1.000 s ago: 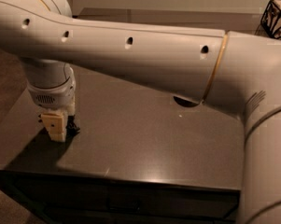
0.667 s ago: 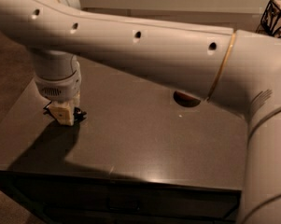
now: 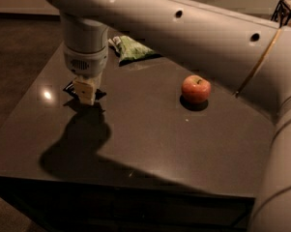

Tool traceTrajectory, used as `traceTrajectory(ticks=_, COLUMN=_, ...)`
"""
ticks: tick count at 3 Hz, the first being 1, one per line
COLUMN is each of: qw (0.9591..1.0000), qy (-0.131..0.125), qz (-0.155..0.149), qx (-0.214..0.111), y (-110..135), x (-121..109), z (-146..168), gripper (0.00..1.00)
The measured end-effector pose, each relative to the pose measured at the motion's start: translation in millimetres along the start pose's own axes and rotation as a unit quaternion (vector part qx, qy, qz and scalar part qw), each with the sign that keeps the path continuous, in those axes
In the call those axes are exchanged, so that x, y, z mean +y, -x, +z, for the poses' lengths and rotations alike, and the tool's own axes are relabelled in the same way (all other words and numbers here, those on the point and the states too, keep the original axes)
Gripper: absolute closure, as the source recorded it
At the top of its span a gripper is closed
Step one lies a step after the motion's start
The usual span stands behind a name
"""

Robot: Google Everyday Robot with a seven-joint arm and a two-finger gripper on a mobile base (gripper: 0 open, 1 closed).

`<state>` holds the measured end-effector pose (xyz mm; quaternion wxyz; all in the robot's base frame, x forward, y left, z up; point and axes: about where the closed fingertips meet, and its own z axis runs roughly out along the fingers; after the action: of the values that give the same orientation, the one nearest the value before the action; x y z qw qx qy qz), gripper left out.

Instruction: Move rxbar chocolate near green jalapeno chip bag

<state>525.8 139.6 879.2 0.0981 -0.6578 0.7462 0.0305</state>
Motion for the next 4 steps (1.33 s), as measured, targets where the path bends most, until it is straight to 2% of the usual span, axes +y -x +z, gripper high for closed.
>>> traceTrajectory(ticks=1, qw=0.9992, qy=-0.030, qz=0.026, qx=-0.001, y=-27.9, x=-42.5, z=-17.2, gripper=1.00)
traceTrajectory(ticks=2, qw=0.9965, qy=-0.065, qz=0.053, qx=0.006, y=-57.0, x=-90.7, z=-29.1, gripper=1.00)
traceTrajectory(ticks=3, qw=0.9886, qy=-0.106, qz=0.105, qx=0.019, y=-93.8, x=-158.1, z=-27.2, gripper=1.00)
traceTrajectory(ticks=4, qw=0.9836, qy=-0.124, qz=0.127, qx=0.033, y=-107.7, x=-183.1, z=-22.4, gripper=1.00)
